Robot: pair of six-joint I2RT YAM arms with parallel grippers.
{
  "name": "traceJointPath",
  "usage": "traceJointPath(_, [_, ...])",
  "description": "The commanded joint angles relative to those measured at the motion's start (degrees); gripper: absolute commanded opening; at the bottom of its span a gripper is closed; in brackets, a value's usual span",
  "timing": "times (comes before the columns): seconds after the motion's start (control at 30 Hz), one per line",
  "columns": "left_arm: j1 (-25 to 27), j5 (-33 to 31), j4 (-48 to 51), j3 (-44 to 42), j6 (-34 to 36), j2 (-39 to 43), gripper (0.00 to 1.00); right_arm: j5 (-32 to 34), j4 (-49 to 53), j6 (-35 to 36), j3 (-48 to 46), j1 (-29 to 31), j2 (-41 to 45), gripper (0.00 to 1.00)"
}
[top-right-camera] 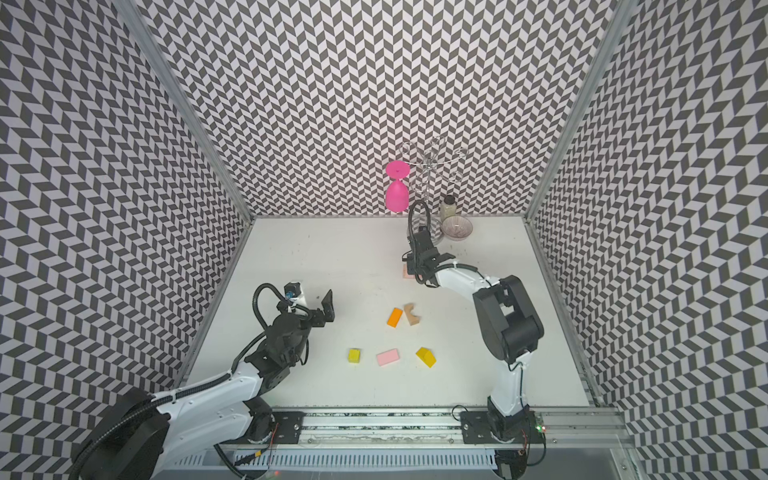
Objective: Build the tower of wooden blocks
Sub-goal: 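Carry the yellow cube with the right gripper over the pink blocks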
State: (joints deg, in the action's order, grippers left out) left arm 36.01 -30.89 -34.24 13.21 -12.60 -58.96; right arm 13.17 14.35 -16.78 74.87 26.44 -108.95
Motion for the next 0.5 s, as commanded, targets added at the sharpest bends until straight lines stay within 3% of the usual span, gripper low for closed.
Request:
traceJointPath(0.0, [0.29, -1.82, -0.17, 1.94, 0.13, -0.75, 1.0, 1.03, -0.42, 0.47, 1.99, -0.32, -1.22, 0.0])
traceJointPath(0.47, [0.99, -2.51, 0.18, 2.17, 0.21, -1.07, 1.0, 1.07, -0.21, -1.04, 2.56, -0.33, -2.86, 0.0])
